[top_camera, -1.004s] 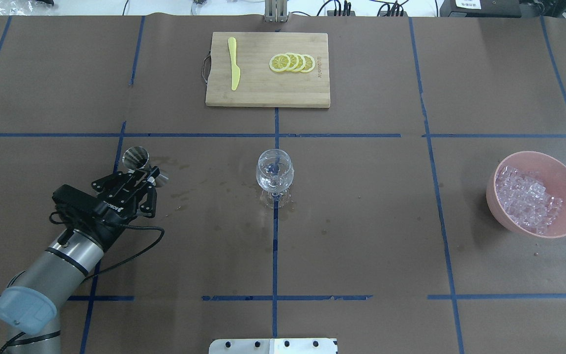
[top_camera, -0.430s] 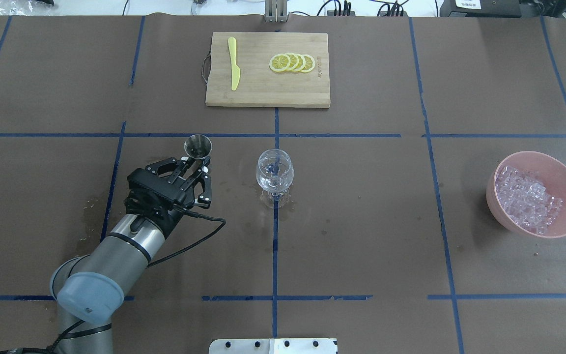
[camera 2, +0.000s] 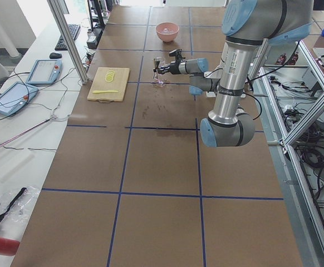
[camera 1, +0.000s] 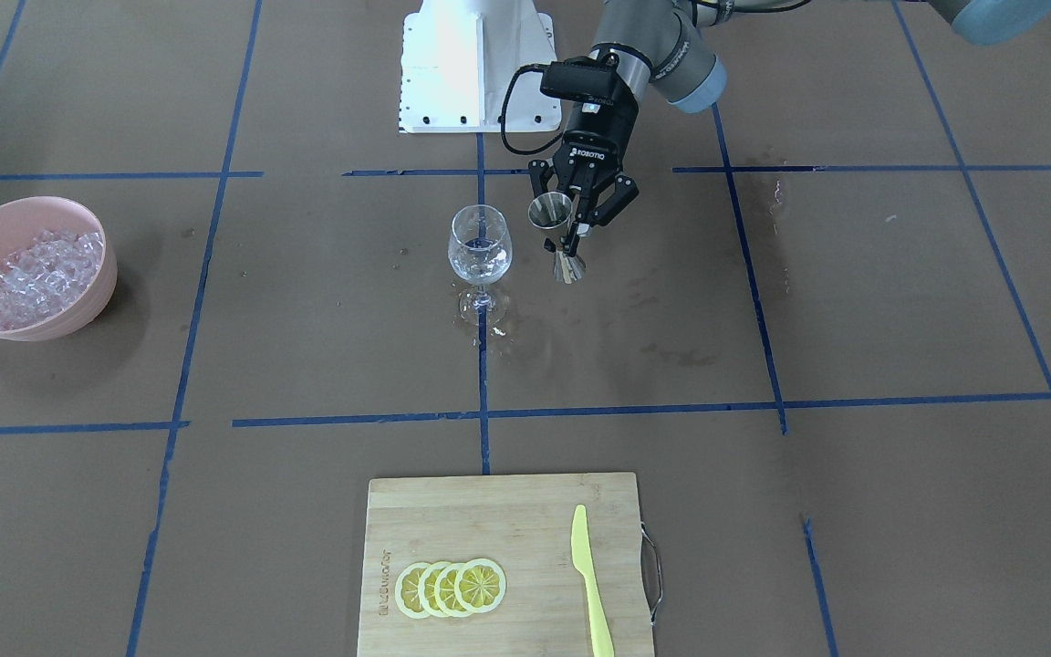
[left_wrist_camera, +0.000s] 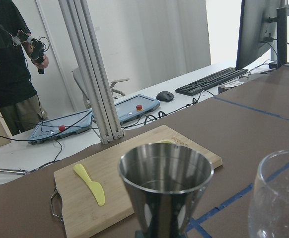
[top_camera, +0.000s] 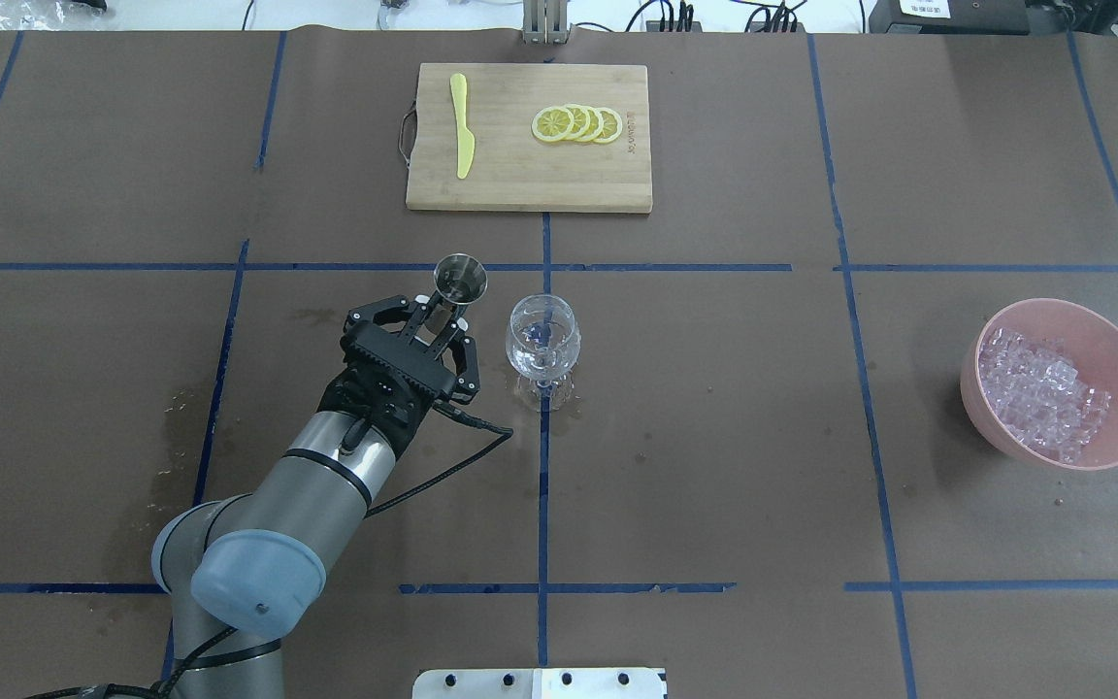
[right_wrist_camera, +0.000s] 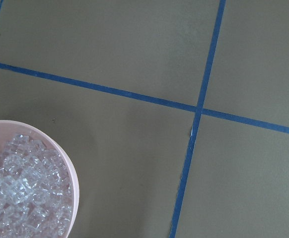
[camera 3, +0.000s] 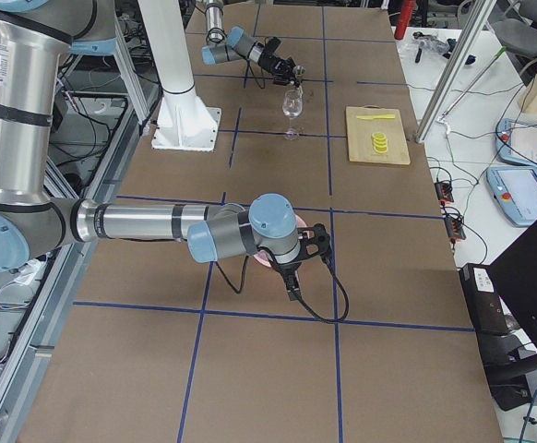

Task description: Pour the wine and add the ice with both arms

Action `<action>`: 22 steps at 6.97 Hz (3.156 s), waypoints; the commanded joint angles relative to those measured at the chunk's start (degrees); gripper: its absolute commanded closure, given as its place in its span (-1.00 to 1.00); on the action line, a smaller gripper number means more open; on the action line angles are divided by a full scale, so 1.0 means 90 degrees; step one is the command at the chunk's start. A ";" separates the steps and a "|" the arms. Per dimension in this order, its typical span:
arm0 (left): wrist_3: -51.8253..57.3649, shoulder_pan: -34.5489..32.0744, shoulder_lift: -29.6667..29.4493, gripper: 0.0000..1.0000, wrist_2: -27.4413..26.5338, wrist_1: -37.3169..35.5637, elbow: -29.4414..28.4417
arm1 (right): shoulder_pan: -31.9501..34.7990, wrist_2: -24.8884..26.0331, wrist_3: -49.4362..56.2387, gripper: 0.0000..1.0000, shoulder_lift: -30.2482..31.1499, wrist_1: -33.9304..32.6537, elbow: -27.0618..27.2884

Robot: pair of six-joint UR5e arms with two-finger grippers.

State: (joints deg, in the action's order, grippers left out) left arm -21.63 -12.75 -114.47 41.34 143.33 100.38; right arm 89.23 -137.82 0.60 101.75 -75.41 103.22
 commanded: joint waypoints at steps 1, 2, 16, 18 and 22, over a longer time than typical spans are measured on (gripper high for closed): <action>0.1411 0.0010 -0.0248 1.00 -0.0335 -0.0105 -0.0010 | -0.0003 0.0000 -0.0008 -1.00 0.0032 0.0000 -0.0004; 0.1861 0.0020 -0.0279 1.00 -0.0355 -0.0105 -0.0020 | 0.0007 0.0000 -0.0008 -1.00 0.0042 0.0000 -0.0024; 0.7693 0.0371 -0.0728 1.00 -0.1868 -0.0096 -0.0274 | 0.0076 -0.0019 -0.0017 -1.00 0.0150 0.0000 -0.0043; 0.8299 0.0381 -0.0738 1.00 -0.1956 -0.0076 -0.0274 | 0.0076 -0.0009 -0.0017 -1.00 0.0179 0.0000 -0.0053; 0.8917 0.0381 -0.0738 1.00 -0.2084 0.0485 -0.0264 | 0.0095 -0.0019 -0.0017 -1.00 0.0179 0.0000 -0.0092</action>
State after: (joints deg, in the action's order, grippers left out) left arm 58.31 -9.32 -121.15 22.62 144.26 98.16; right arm 90.06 -137.98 0.47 103.36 -75.48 102.43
